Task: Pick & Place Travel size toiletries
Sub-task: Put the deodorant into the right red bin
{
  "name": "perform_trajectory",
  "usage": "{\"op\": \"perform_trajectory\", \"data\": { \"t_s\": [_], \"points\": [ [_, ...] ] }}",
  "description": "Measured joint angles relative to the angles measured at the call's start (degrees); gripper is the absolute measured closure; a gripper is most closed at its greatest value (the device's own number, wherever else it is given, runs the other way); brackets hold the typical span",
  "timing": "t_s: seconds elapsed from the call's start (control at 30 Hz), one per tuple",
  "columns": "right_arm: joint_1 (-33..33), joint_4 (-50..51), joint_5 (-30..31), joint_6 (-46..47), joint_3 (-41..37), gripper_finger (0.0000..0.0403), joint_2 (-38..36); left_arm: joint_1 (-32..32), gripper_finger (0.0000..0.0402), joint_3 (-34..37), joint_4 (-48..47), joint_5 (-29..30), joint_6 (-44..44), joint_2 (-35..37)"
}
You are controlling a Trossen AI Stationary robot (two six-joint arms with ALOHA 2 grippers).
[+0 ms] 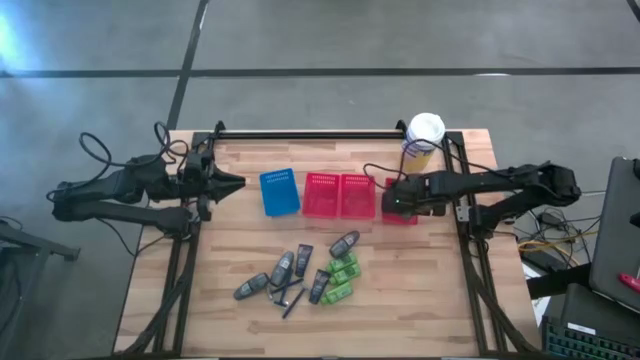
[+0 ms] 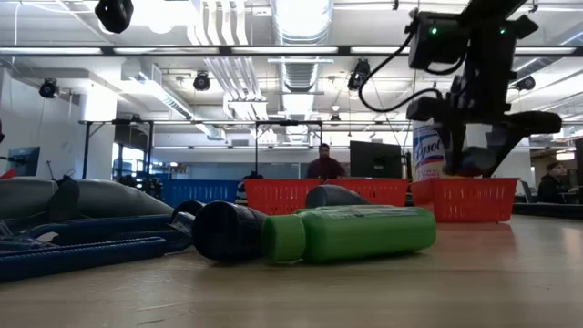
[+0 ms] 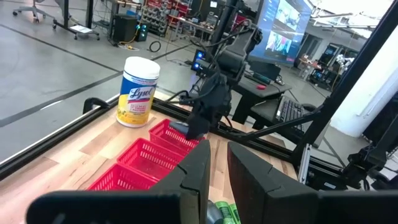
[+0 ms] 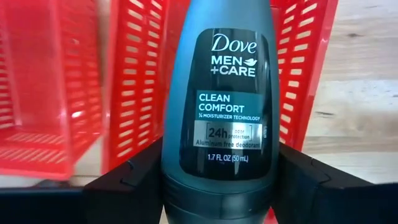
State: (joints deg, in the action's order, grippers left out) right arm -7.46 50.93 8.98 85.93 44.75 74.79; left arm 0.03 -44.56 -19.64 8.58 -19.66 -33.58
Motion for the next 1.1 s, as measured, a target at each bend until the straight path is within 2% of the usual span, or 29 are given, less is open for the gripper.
{"op": "perform_trajectory", "data": {
  "t_s": [0.27,0.57,0.73,0.87,1.1],
  "points": [
    [0.0,0.0,1.7,-0.3,1.4,0.0105,4.7,0.0,0.0341,0.0,0.0,0.0,0.0,0.0],
    [0.6,3.3,5.7,-8.8,11.2,0.0047,2.5,0.0,0.0341,0.0,0.0,0.1,1.2,0.0],
    [3.5,4.3,3.9,-19.1,17.4,0.0046,2.9,0.0,0.0341,0.0,0.0,0.1,3.2,0.0],
    [8.6,4.1,-0.1,-31.8,21.5,0.0061,5.2,0.0,0.0341,0.0,0.1,-0.7,-0.8,0.0],
    [12.9,5.4,-0.4,-27.1,24.4,0.0088,9.1,0.0,0.0341,0.0,0.6,-2.0,-11.2,-0.6]
  ]
}}
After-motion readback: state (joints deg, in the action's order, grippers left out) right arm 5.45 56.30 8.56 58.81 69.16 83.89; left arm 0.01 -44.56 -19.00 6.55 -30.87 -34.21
